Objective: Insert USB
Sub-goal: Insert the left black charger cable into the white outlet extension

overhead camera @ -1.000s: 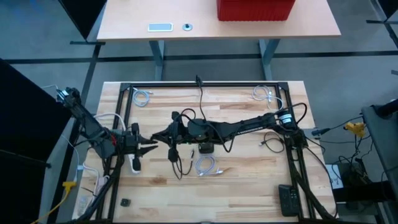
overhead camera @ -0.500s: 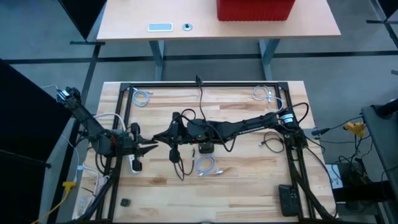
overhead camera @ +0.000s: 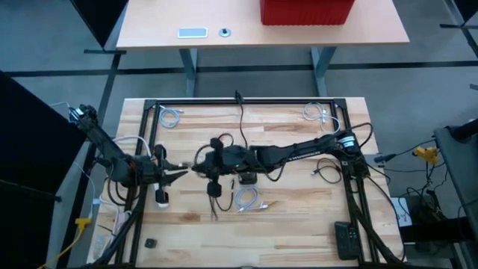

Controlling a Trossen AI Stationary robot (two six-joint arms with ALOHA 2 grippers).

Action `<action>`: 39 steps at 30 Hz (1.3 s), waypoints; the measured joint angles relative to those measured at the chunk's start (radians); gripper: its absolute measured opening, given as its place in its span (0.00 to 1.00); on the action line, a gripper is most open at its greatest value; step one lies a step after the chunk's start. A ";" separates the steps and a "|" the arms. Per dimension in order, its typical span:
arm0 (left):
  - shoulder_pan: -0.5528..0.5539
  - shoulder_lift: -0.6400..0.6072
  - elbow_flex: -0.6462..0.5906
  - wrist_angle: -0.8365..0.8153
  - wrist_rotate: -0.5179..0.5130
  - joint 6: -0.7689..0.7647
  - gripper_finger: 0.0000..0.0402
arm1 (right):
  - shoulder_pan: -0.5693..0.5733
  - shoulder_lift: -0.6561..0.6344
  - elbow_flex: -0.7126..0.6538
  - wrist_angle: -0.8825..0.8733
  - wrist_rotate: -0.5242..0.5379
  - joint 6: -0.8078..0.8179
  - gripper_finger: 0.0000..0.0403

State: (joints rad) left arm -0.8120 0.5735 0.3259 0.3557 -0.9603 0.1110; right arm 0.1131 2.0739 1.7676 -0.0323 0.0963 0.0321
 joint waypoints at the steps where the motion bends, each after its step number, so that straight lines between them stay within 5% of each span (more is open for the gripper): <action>1: -0.001 -0.001 -0.001 0.003 0.002 0.010 0.10 | 0.000 0.003 -0.003 -0.019 0.001 0.001 0.02; 15: -0.003 -0.004 -0.003 -0.010 0.002 0.042 0.10 | -0.010 -0.010 0.005 0.038 0.004 0.045 0.00; 39: -0.003 -0.002 -0.006 -0.354 0.000 -0.183 0.10 | -0.016 -0.010 0.006 0.021 -0.079 0.154 0.00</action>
State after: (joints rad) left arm -0.8146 0.5714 0.3202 0.0014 -0.9602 -0.0722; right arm 0.0972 2.0644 1.7737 -0.0109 0.0177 0.1864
